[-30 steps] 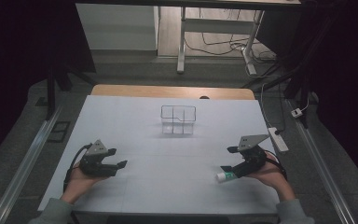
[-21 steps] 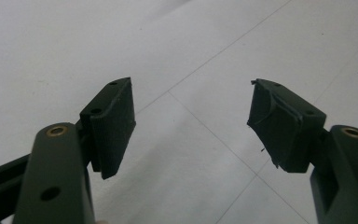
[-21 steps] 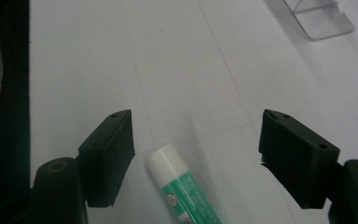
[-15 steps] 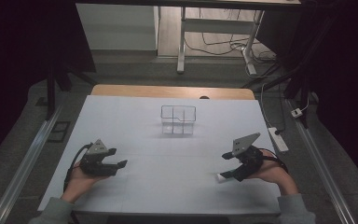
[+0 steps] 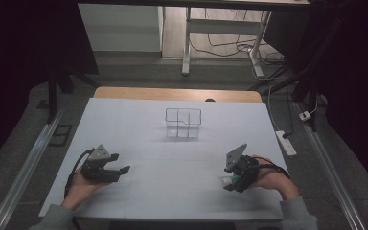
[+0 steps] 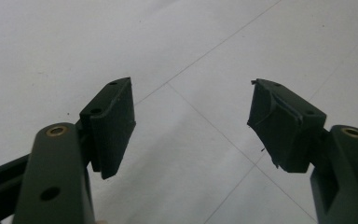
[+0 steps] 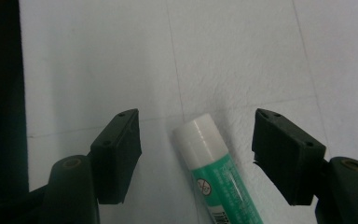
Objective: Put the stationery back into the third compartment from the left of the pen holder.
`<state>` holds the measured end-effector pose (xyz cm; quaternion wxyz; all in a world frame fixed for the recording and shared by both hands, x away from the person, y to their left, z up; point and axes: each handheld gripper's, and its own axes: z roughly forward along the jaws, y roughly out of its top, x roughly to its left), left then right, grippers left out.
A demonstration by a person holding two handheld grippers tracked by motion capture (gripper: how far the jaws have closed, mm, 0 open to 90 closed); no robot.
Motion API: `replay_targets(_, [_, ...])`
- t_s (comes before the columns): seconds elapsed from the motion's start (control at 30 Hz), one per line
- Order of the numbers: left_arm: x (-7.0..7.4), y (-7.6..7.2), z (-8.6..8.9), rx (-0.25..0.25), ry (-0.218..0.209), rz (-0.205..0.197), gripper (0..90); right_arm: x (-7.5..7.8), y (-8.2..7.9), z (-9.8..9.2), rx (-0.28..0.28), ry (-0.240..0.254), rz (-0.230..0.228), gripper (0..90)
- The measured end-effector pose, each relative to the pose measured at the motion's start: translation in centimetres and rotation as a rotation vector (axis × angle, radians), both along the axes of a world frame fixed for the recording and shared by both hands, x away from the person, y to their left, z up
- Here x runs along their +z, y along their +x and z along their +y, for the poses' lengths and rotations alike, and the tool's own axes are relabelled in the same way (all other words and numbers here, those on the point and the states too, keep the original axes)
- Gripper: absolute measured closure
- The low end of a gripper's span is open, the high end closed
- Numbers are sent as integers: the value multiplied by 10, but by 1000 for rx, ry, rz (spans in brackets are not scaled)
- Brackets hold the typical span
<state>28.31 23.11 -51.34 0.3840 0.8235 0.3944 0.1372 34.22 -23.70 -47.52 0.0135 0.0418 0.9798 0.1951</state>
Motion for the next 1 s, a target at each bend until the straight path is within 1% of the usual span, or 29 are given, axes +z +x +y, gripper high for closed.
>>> replay_targets(0.03, [0,0,0,1,0,1,307,0,-1,0,-12,-15,4,343])
replay_targets(0.07, [0,0,0,3,-1,1,306,-1,1,0,1,-10,-1,349])
replay_targets(0.13, [0,0,1,4,1,2,306,-2,0,0,-1,-17,-1,362])
replay_targets(0.17, [0,0,1,5,1,2,306,-3,0,0,10,-21,-6,366])
replay_targets(0.27, [-1,0,1,5,5,4,306,-7,-1,1,13,-50,-18,372])
replay_targets(0.3, [-1,0,1,5,5,4,306,-9,0,2,22,-59,-21,377])
replay_targets(0.33, [-1,0,1,5,6,4,306,-10,-1,2,17,-70,-18,383])
replay_targets(0.4, [-1,0,0,7,9,3,304,-12,0,3,33,-77,-26,400])
replay_targets(0.43, [-2,0,1,7,11,3,304,-13,-1,2,25,-87,-21,413])
replay_targets(0.47, [-2,0,1,7,12,4,304,-13,0,2,39,-83,-26,431])
replay_targets(0.5, [-2,0,1,7,12,5,303,-15,0,2,39,-80,-37,456])
replay_targets(0.53, [-2,0,1,8,13,6,303,-14,-2,2,24,-98,-42,481])
replay_targets(0.6, [-2,0,1,9,13,6,303,-16,0,2,46,-101,-69,531])
replay_targets(0.63, [-2,0,1,10,14,5,302,-16,-1,2,35,-113,-58,536])
replay_targets(0.67, [-2,0,1,11,16,4,301,-17,-1,2,44,-111,-70,548])
replay_targets(0.87, [-2,-1,1,18,17,2,298,-17,-3,2,80,-110,-82,641])
replay_targets(0.93, [-2,-1,1,17,19,2,298,-17,-3,2,85,-110,-86,648])
replay_targets(1.0, [-3,-1,2,18,19,3,298,-17,-5,3,90,-113,-100,652])
